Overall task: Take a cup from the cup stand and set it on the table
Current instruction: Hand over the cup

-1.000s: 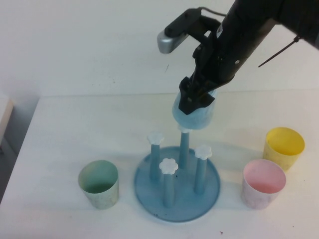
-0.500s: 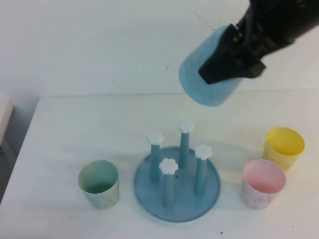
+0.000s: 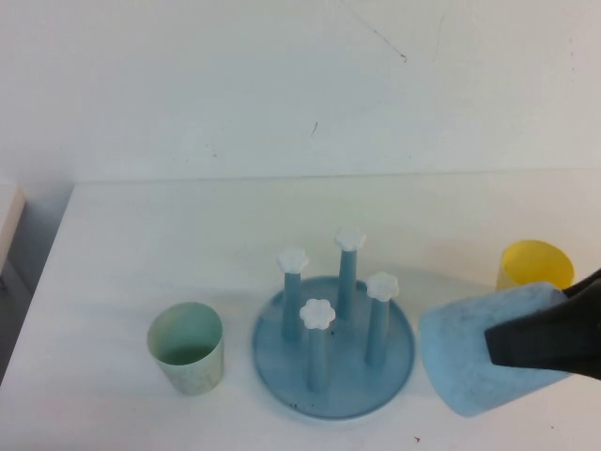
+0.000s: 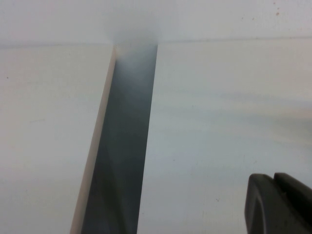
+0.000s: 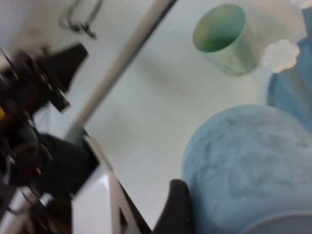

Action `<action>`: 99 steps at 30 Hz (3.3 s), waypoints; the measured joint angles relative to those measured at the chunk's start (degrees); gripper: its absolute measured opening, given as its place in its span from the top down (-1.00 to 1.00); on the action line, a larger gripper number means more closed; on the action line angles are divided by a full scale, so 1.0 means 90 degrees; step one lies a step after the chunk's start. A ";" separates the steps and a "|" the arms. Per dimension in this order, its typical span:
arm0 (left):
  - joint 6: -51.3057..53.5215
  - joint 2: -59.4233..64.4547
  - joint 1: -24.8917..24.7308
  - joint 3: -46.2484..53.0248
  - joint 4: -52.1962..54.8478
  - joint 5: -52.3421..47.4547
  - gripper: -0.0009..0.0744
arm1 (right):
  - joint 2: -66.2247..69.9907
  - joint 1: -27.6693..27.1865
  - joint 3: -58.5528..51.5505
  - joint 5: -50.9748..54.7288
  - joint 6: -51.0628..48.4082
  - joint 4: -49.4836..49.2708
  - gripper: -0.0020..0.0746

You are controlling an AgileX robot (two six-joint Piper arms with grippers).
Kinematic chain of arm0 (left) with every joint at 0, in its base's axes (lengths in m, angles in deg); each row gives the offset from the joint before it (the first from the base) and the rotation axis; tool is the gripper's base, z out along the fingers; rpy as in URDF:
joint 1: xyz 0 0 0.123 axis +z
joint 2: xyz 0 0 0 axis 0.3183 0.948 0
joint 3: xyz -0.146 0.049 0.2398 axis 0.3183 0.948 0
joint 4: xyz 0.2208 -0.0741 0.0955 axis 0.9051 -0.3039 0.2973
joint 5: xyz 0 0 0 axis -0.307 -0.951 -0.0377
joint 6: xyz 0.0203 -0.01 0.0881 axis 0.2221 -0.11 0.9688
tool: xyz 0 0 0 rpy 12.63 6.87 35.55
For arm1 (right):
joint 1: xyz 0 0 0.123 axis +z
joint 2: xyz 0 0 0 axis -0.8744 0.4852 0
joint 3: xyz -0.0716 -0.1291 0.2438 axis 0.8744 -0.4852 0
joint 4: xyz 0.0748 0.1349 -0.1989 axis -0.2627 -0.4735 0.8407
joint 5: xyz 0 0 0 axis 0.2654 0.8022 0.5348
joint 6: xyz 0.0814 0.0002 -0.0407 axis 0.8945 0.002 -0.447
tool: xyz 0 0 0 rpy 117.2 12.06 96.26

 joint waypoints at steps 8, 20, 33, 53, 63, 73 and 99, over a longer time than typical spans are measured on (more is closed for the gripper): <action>0.0000 0.0000 0.0000 0.0000 0.0000 0.0000 0.98 | 0.0827 -0.1217 -0.0604 0.0498 -0.0722 -0.1613 -0.63; 0.0000 0.0000 0.0000 0.0000 0.0000 0.0000 0.98 | 0.1725 -0.1300 -0.0604 0.0476 0.0028 -0.2756 -0.63; 0.0000 0.0000 0.0000 0.0000 0.0000 0.0000 0.98 | 0.1725 -0.1300 -0.0604 0.0476 0.1290 -0.3164 -0.63; 0.0000 0.0000 0.0000 0.0000 0.0000 0.0000 0.98 | 0.1725 -0.1300 -0.0604 0.0476 0.1414 -0.3112 -0.63; -0.1752 0.0000 0.0000 0.0028 -0.3168 0.0042 0.98 | 0.1725 -0.1300 -0.0604 0.0476 0.1402 -0.2888 -0.63; -0.2425 0.0000 0.0000 0.0028 -0.5827 0.0317 0.98 | 0.1725 -0.1300 -0.0604 0.0476 0.1379 -0.2888 -0.63; 0.5414 0.1827 0.0000 -0.1331 -0.9276 -0.3376 0.98 | 0.1725 -0.1300 -0.0604 0.0476 0.0802 -0.2760 -0.63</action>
